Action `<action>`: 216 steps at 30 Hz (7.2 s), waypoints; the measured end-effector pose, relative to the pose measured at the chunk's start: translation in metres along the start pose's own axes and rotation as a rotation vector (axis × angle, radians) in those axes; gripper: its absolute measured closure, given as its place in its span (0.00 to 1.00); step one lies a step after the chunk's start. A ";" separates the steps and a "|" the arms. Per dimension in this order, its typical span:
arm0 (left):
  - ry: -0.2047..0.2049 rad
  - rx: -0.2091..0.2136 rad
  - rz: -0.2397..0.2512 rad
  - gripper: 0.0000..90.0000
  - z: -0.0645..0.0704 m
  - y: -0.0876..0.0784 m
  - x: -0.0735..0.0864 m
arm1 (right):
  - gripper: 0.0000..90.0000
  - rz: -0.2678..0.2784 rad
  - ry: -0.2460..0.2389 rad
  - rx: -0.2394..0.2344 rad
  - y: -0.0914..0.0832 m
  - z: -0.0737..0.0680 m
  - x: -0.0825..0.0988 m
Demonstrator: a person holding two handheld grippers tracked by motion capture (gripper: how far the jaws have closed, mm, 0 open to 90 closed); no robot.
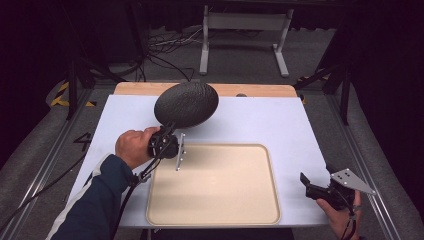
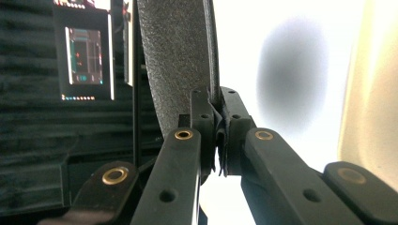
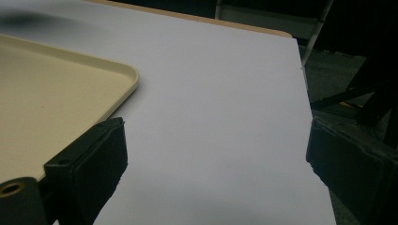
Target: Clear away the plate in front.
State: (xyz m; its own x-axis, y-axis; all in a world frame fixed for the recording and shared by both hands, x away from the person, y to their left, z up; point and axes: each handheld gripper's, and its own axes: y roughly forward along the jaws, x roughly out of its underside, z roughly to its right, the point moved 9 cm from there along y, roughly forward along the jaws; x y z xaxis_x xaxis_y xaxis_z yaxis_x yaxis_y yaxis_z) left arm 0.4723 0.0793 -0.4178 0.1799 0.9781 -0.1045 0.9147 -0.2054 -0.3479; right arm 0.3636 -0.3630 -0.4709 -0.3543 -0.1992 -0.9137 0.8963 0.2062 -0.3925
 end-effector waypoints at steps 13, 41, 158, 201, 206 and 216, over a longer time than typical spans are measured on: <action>0.048 0.008 0.098 0.96 0.015 -0.050 -0.029 | 0.07 0.005 -0.002 -0.001 -0.001 -0.001 -0.002; 0.139 0.140 0.234 0.96 0.105 -0.101 -0.067 | 0.07 0.002 -0.003 0.004 -0.002 0.000 -0.001; -0.585 0.378 0.307 0.09 0.076 -0.075 0.016 | 0.07 -0.016 -0.016 -0.008 0.002 -0.003 0.003; -1.074 0.433 0.180 0.08 0.111 -0.074 0.149 | 0.07 -0.039 -0.033 -0.015 0.005 -0.006 0.007; -1.082 0.422 0.195 0.07 0.108 -0.078 0.148 | 0.07 -0.043 -0.036 -0.019 0.005 -0.007 0.008; -1.072 0.421 0.204 0.07 0.106 -0.080 0.146 | 0.07 -0.047 -0.040 -0.021 0.006 -0.008 0.008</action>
State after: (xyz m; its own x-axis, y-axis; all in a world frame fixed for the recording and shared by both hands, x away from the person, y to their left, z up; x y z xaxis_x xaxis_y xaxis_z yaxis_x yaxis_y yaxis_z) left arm 0.3868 0.2346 -0.5043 -0.2715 0.4383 -0.8569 0.6757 -0.5472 -0.4940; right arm 0.3636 -0.3558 -0.4812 -0.3848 -0.2470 -0.8893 0.8730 0.2155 -0.4376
